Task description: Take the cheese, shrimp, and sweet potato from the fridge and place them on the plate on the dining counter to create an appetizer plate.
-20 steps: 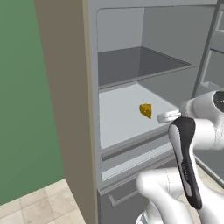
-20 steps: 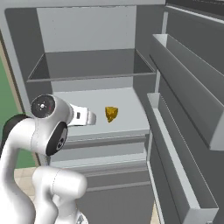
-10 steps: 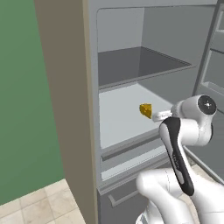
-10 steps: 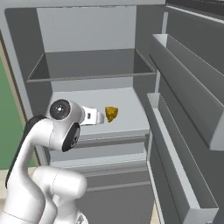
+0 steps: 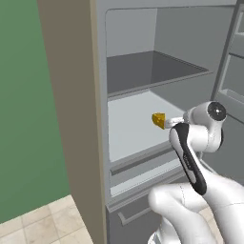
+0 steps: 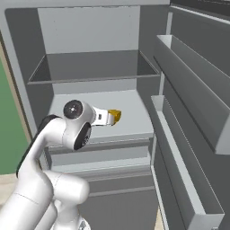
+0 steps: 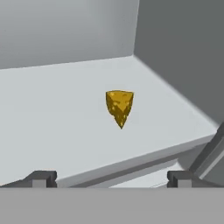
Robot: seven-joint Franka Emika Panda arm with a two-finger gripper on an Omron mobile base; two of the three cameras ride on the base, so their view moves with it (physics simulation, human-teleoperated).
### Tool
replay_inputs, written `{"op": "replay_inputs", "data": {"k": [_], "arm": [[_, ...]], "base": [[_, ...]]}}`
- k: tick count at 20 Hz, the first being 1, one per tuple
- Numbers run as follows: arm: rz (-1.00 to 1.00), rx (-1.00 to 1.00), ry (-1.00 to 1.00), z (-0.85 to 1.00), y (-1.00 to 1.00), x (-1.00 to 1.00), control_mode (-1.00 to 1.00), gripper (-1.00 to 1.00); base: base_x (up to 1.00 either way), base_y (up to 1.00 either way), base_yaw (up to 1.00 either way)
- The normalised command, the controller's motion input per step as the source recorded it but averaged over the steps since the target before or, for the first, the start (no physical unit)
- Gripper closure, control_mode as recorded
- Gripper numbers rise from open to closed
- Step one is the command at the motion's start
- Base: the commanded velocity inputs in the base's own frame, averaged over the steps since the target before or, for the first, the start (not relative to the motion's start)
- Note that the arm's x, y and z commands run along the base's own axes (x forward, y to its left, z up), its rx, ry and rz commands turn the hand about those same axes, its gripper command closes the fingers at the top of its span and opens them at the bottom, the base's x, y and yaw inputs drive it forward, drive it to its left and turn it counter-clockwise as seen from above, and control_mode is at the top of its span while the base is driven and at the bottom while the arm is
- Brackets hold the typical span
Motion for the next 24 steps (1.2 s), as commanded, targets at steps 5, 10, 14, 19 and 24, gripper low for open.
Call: {"op": "replay_inputs", "data": {"k": [5, 10, 14, 19, 24], "arm": [[-0.01, 0.07, 0.04, -0.14, -0.08, 0.3, -1.0, -1.0], [0.01, 0.04, 0.0, -0.21, 0.0, 0.36, -1.0, -1.0], [0.0, 0.0, 0.0, -0.4, 0.0, 0.42, -1.0, -1.0], [0.0, 0.0, 0.0, -0.31, 0.0, 0.47, -1.0, -1.0], [0.0, 0.0, 0.02, -0.15, 0.0, 0.51, -1.0, -1.0]], "base": [[0.0, 0.0, 0.0], [0.0, 0.0, 0.0], [0.0, 0.0, 0.0], [0.0, 0.0, 0.0], [0.0, 0.0, 0.0]]}}
